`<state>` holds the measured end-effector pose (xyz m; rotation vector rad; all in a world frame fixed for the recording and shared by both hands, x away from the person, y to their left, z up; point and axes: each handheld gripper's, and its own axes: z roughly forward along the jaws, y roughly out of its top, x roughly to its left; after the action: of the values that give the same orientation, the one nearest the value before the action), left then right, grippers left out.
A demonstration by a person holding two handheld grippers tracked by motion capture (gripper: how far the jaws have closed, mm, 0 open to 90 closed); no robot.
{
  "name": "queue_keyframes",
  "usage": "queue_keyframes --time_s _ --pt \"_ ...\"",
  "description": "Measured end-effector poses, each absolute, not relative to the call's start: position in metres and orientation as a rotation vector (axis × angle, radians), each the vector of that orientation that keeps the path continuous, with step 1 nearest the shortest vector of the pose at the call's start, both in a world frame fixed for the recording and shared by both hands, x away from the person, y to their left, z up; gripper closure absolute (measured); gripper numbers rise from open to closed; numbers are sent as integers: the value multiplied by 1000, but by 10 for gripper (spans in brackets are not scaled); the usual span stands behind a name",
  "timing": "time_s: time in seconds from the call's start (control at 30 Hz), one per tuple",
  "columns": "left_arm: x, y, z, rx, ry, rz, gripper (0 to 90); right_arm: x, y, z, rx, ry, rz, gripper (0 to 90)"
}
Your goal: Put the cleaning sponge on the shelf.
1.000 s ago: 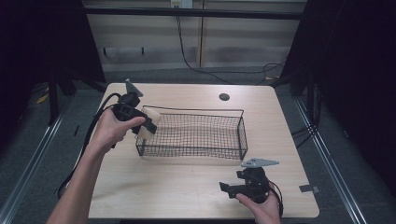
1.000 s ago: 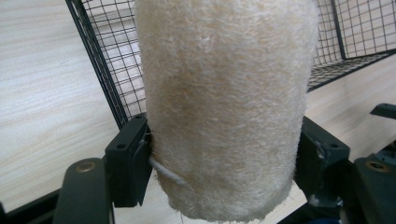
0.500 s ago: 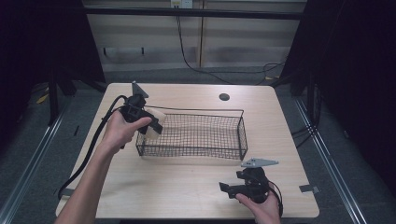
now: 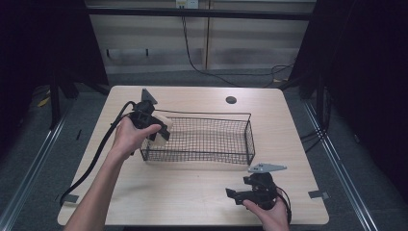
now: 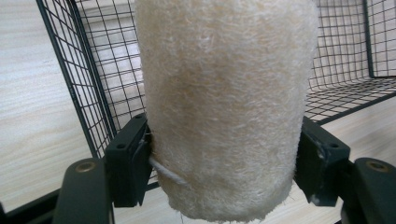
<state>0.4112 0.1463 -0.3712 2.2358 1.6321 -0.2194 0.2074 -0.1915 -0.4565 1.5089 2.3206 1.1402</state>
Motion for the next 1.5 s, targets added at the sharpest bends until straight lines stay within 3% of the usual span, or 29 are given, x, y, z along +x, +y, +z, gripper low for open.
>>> queue_keyframes --time_s 1.5 --pt "420 148 -415 2240 1790 -250 302 207 -191 -456 1499 2332 1142 169"
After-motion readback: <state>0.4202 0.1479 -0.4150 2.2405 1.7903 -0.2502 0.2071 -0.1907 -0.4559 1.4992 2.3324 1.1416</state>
